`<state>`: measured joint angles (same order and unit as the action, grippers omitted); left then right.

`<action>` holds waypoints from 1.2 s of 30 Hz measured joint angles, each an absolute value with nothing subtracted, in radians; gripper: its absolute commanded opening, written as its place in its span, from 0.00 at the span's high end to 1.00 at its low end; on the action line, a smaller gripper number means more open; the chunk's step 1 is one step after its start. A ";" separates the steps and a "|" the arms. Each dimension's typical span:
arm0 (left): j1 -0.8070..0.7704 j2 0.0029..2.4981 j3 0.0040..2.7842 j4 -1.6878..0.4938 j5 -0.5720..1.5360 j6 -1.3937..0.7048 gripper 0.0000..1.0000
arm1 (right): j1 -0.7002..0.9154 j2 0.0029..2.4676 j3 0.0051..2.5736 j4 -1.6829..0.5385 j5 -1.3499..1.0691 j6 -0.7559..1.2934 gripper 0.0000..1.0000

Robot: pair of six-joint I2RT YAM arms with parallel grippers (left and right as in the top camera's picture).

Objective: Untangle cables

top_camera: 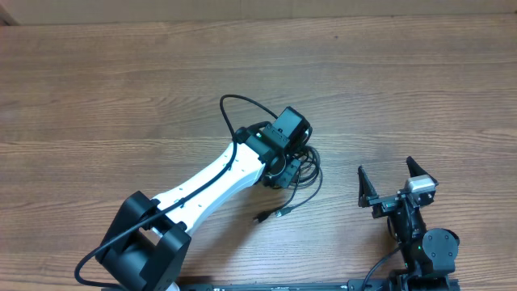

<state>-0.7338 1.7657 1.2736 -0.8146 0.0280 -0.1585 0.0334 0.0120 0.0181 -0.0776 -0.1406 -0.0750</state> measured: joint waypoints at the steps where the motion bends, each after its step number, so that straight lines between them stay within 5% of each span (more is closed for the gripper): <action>1: -0.734 1.766 1.285 -0.844 0.029 -0.145 0.96 | 0.033 0.012 0.018 -0.078 -0.141 -0.075 0.00; 14: -0.740 1.751 1.491 -1.195 0.034 0.040 0.96 | 0.033 0.012 0.018 -0.078 -0.140 -0.075 0.00; 28: -0.740 1.668 1.575 -1.261 0.079 0.149 0.96 | 0.033 0.012 0.018 -0.023 -0.208 -0.003 0.00; 36: -0.740 1.581 1.575 -1.261 0.083 0.162 0.96 | 0.033 0.013 0.112 -0.303 -0.280 0.161 0.00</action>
